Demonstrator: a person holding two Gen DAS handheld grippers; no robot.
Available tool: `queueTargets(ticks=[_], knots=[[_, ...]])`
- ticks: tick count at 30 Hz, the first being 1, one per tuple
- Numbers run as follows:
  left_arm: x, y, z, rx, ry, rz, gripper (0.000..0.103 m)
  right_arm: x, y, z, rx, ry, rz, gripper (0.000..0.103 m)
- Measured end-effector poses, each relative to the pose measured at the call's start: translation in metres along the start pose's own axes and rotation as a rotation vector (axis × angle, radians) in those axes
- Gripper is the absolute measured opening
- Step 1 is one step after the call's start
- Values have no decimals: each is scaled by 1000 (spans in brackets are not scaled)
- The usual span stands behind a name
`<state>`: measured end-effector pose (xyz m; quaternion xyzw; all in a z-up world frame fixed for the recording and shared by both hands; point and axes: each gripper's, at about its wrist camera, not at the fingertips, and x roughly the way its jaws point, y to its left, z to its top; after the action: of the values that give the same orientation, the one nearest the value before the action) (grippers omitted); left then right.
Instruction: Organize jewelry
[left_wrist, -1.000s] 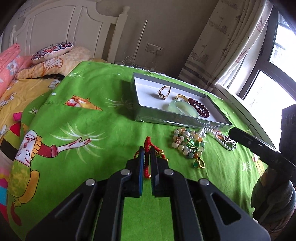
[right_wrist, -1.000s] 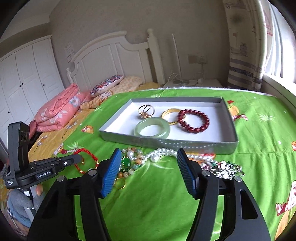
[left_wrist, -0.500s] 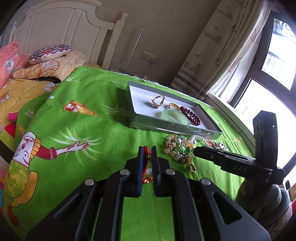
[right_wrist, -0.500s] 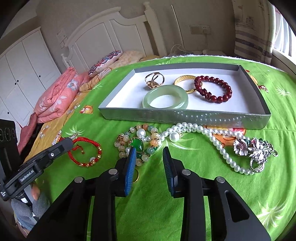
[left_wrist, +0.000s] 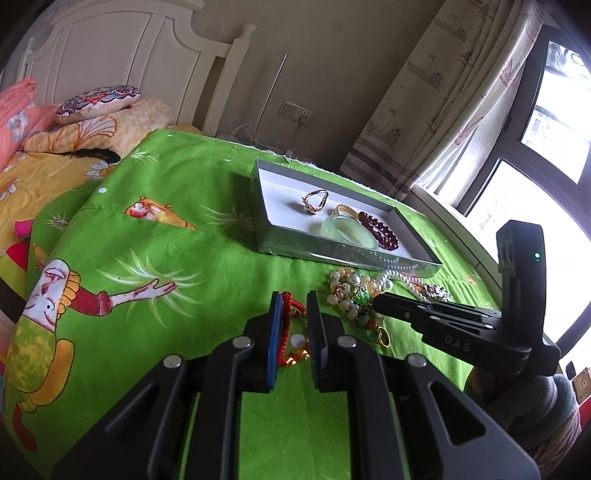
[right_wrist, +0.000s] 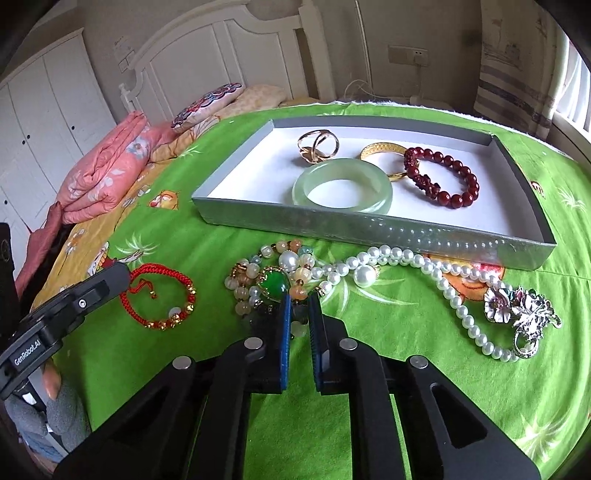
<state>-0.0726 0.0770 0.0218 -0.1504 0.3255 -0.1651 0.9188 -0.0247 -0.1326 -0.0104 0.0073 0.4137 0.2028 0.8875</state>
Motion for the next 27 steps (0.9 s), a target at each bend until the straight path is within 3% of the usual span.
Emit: queueTargets(ticks=[11,18,22,27], knots=[[3,3,0,-5,11,1,13,-45,33,17,-111,-173,42,12],[4,2,-1,11,21,-3,13,-66,52,22,-162,-237,34,12],[6,1,-1,18,27,-2,5,-77,54,21,-170,-270,24,12],[9,0,-2,15,41,4,5,-90,55,19,-175,-300,21,12]])
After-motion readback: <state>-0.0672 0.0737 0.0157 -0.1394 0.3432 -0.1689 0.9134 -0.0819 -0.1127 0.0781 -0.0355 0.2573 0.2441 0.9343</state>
